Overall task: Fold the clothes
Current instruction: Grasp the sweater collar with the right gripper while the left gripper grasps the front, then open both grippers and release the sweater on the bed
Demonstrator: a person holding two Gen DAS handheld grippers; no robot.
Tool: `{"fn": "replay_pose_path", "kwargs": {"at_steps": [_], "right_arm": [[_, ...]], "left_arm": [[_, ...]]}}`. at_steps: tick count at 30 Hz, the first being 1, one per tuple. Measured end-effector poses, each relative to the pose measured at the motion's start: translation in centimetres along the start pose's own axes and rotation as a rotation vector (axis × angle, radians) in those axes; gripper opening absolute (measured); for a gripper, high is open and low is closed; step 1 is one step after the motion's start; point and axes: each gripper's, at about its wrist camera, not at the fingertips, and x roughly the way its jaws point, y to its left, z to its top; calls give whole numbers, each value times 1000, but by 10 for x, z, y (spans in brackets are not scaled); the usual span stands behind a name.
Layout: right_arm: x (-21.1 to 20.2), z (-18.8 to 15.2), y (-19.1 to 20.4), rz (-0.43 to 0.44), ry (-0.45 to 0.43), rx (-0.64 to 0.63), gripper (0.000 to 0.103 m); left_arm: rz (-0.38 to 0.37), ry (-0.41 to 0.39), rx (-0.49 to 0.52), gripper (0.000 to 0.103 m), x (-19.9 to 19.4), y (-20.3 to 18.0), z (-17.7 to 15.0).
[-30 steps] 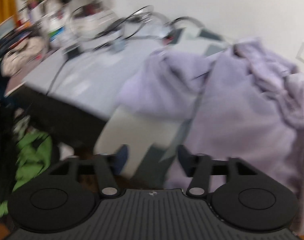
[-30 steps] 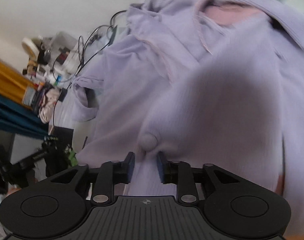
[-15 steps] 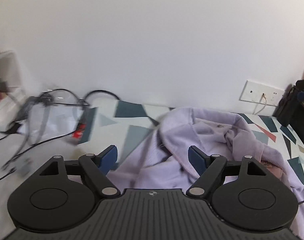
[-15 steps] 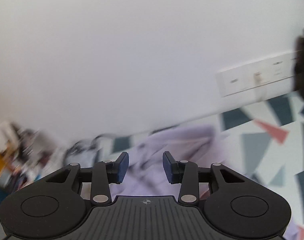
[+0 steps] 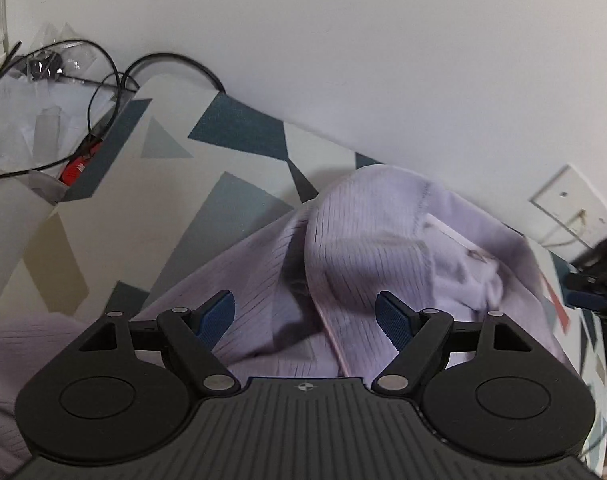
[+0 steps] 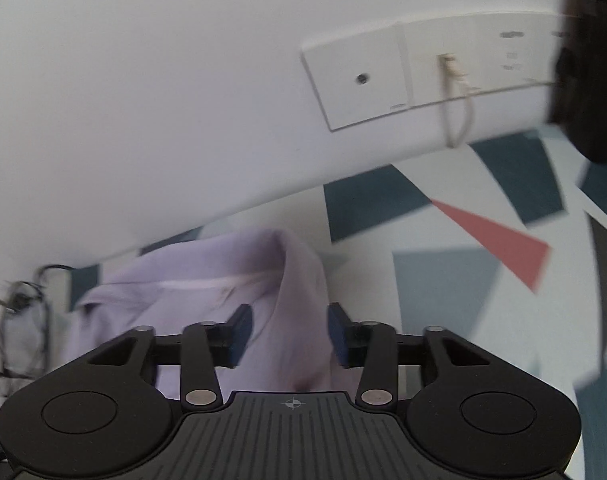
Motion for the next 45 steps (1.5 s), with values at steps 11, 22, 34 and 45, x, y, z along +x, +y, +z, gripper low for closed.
{"fn": "replay_pose_path", "kwargs": {"at_steps": [11, 22, 34, 45], "right_arm": [[45, 22, 6, -109, -50, -122, 10], [36, 35, 15, -221, -19, -181, 30], [75, 12, 111, 192, 160, -171, 37], [100, 0, 49, 331, 102, 28, 13]], "left_arm": [[-173, -46, 29, 19, 19, -50, 2], [-310, 72, 342, 19, 51, -118, -71], [-300, 68, 431, 20, 51, -127, -82], [-536, 86, 676, 67, 5, -80, -15]]}}
